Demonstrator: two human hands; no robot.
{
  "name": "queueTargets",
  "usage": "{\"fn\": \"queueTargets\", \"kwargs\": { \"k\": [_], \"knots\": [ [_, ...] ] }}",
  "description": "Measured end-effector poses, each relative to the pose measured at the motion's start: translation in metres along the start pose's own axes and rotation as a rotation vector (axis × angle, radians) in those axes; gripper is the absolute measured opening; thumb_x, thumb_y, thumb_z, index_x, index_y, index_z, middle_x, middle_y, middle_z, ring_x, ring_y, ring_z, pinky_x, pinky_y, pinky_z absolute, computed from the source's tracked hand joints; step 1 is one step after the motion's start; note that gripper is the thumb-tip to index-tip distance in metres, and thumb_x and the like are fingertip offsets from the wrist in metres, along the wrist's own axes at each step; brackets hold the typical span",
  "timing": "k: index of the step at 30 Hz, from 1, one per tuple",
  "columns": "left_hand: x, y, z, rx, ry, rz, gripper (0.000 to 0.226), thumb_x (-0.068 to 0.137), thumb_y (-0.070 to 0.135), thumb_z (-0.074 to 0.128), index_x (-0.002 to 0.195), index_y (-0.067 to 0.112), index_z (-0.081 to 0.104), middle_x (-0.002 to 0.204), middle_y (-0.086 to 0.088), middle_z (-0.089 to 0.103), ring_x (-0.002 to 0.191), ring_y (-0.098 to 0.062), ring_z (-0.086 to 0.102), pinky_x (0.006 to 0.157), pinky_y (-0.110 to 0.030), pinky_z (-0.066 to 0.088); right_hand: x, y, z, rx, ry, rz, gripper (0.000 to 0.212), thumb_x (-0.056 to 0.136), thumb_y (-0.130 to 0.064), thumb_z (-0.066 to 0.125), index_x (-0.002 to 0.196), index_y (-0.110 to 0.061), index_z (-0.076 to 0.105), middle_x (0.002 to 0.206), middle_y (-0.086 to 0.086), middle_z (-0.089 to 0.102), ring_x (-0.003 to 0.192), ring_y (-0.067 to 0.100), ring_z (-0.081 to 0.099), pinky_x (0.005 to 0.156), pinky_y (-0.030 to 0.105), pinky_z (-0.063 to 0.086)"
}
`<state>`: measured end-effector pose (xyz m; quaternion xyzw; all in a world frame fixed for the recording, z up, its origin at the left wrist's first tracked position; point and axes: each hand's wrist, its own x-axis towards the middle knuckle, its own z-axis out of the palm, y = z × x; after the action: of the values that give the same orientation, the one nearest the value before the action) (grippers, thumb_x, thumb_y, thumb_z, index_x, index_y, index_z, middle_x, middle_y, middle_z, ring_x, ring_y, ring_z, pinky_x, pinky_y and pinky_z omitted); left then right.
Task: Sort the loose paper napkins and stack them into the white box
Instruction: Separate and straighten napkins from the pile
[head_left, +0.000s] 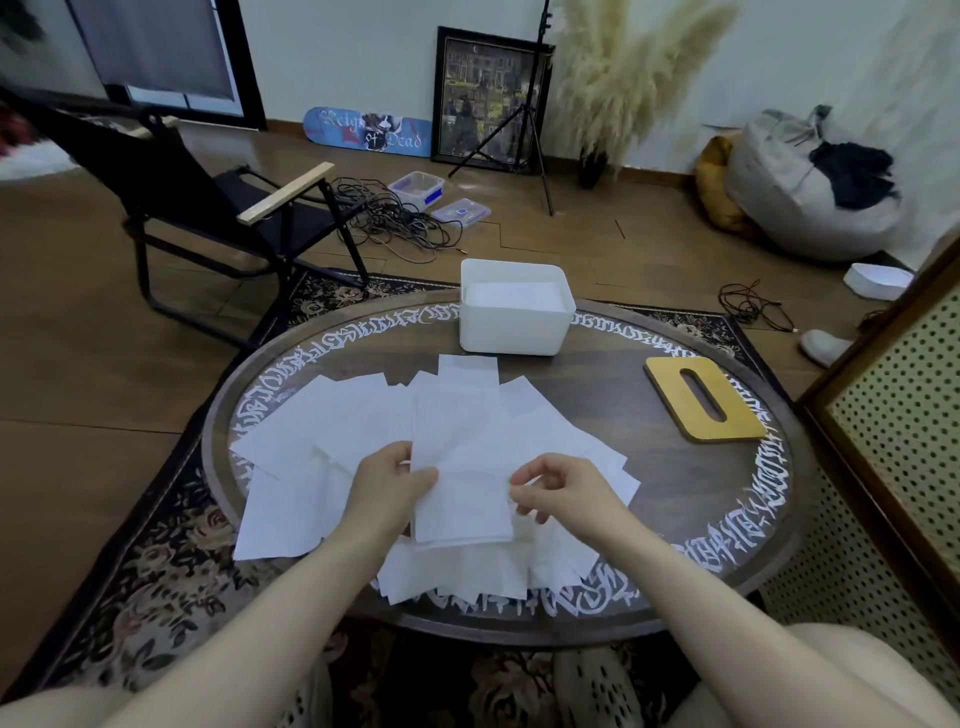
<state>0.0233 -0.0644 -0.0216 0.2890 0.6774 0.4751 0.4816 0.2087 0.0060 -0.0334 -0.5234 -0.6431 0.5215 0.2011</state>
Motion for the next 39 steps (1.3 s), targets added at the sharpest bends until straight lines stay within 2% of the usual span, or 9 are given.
{"fn": "queueTargets", "kwargs": {
  "k": [4,6,13,20,24,28,32,36,39],
  "knots": [
    [0.005,0.001,-0.007,-0.001,0.068,0.010,0.024,0.089,-0.003,0.053,0.083,0.017,0.065,0.089,-0.011,0.070,0.084,-0.032,0.066,0.078,-0.052,0.054,0.010,0.019,-0.032,-0.365,0.167,-0.007,0.011,0.083,-0.019,0.068,0.090,-0.024,0.063,0.078,-0.006,0.063,0.070,0.011,0.056,0.065,0.028,0.043],
    [0.006,-0.001,-0.010,0.015,0.083,0.009,0.023,0.089,-0.002,0.053,0.083,0.016,0.065,0.092,-0.013,0.070,0.088,-0.033,0.067,0.082,-0.053,0.053,0.011,0.028,-0.047,-0.555,0.186,0.020,0.018,0.083,-0.026,0.067,0.099,-0.027,0.060,0.090,-0.009,0.061,0.078,0.010,0.056,0.066,0.028,0.043],
    [0.005,-0.001,-0.015,0.031,0.114,0.004,0.024,0.089,-0.002,0.053,0.081,0.017,0.064,0.097,-0.015,0.069,0.090,-0.033,0.066,0.082,-0.048,0.053,0.002,0.047,-0.060,-0.714,0.109,0.122,0.039,0.081,-0.030,0.070,0.116,-0.022,0.055,0.106,-0.004,0.055,0.090,0.013,0.056,0.069,0.027,0.046],
    [0.003,0.001,-0.015,0.032,0.094,0.000,0.024,0.090,-0.001,0.052,0.082,0.019,0.063,0.094,-0.010,0.069,0.087,-0.031,0.066,0.081,-0.045,0.054,0.004,0.044,-0.048,-0.398,0.056,0.206,0.031,0.080,-0.030,0.074,0.102,-0.015,0.059,0.089,-0.002,0.056,0.074,0.011,0.055,0.067,0.025,0.045],
    [0.003,0.001,-0.016,0.029,0.094,-0.005,0.022,0.091,-0.001,0.052,0.086,0.016,0.064,0.095,-0.009,0.069,0.087,-0.030,0.065,0.079,-0.043,0.054,0.005,0.036,-0.039,-0.248,0.022,0.232,0.030,0.080,-0.024,0.076,0.102,-0.010,0.060,0.082,0.004,0.065,0.063,0.012,0.054,0.057,0.021,0.043],
    [0.003,0.001,-0.016,0.021,0.085,-0.007,0.018,0.092,-0.001,0.052,0.095,0.012,0.064,0.099,-0.011,0.068,0.088,-0.030,0.064,0.078,-0.039,0.054,0.008,0.031,-0.033,-0.204,0.035,0.244,0.025,0.080,-0.022,0.076,0.097,-0.010,0.061,0.074,0.003,0.064,0.057,0.012,0.052,0.053,0.020,0.043],
    [0.003,0.001,-0.016,0.019,0.084,-0.008,0.022,0.090,-0.003,0.052,0.084,0.015,0.065,0.095,-0.012,0.069,0.087,-0.030,0.065,0.085,-0.046,0.053,0.009,0.029,-0.030,-0.142,0.064,0.240,0.019,0.082,-0.016,0.075,0.088,-0.010,0.058,0.067,0.002,0.056,0.051,0.010,0.048,0.046,0.015,0.041],
    [0.003,0.001,-0.015,0.022,0.081,-0.009,0.024,0.090,-0.002,0.052,0.082,0.017,0.064,0.091,-0.008,0.069,0.086,-0.029,0.065,0.084,-0.045,0.053,0.009,0.031,-0.029,-0.210,0.104,0.193,0.017,0.082,-0.014,0.074,0.074,-0.012,0.058,0.064,-0.001,0.054,0.053,0.011,0.049,0.052,0.021,0.043],
    [0.002,0.001,-0.014,0.019,0.072,-0.005,0.024,0.090,-0.003,0.052,0.082,0.015,0.064,0.090,-0.008,0.069,0.083,-0.026,0.065,0.083,-0.043,0.053,0.007,0.032,-0.032,-0.232,0.130,0.171,0.018,0.082,-0.013,0.073,0.071,-0.011,0.059,0.063,-0.001,0.056,0.053,0.012,0.050,0.057,0.025,0.045]
  ]
}}
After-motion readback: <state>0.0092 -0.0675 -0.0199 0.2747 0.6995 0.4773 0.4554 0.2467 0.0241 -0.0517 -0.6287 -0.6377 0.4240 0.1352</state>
